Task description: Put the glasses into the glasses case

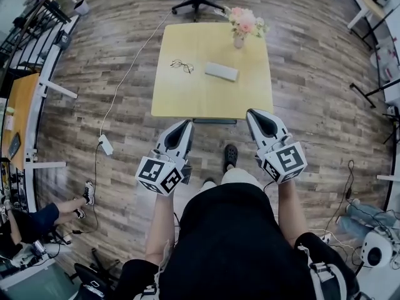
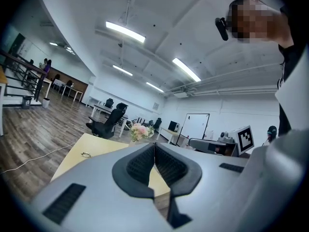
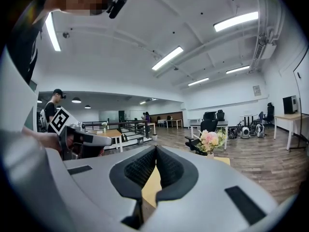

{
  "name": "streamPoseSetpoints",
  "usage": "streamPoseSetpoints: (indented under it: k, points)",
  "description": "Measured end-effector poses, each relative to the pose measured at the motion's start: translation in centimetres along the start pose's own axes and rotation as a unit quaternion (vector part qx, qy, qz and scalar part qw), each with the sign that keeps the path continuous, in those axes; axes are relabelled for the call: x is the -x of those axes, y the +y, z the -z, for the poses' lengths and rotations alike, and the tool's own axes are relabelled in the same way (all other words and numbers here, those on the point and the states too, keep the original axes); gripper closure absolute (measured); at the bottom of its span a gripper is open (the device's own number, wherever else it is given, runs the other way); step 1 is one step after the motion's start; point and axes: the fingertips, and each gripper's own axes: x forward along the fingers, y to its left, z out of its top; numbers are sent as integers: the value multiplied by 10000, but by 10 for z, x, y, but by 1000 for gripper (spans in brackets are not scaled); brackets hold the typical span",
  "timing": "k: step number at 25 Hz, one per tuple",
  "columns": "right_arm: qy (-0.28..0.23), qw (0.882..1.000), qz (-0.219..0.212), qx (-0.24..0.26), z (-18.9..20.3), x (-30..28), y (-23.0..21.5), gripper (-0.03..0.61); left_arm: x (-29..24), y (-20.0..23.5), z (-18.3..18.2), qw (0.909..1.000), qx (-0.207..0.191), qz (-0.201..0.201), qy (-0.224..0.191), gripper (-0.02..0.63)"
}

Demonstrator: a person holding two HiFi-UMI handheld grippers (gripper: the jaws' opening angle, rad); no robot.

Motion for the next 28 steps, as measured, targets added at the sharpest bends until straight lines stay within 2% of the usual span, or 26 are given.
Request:
streamPoseSetpoints:
  k: [14,20,28]
  points:
    - [128,9991,-337,234,-12,-61,-102,561,-115,16,-21,9994,102,-329,66,591]
    - [213,9982,-518,199,3,-79,-134,561,-155,21,-9,9984,197,-514,121,591]
    - [367,9976,-560,171,17,-90,-153,558,-175,28,7,9964,214,-699,424,590]
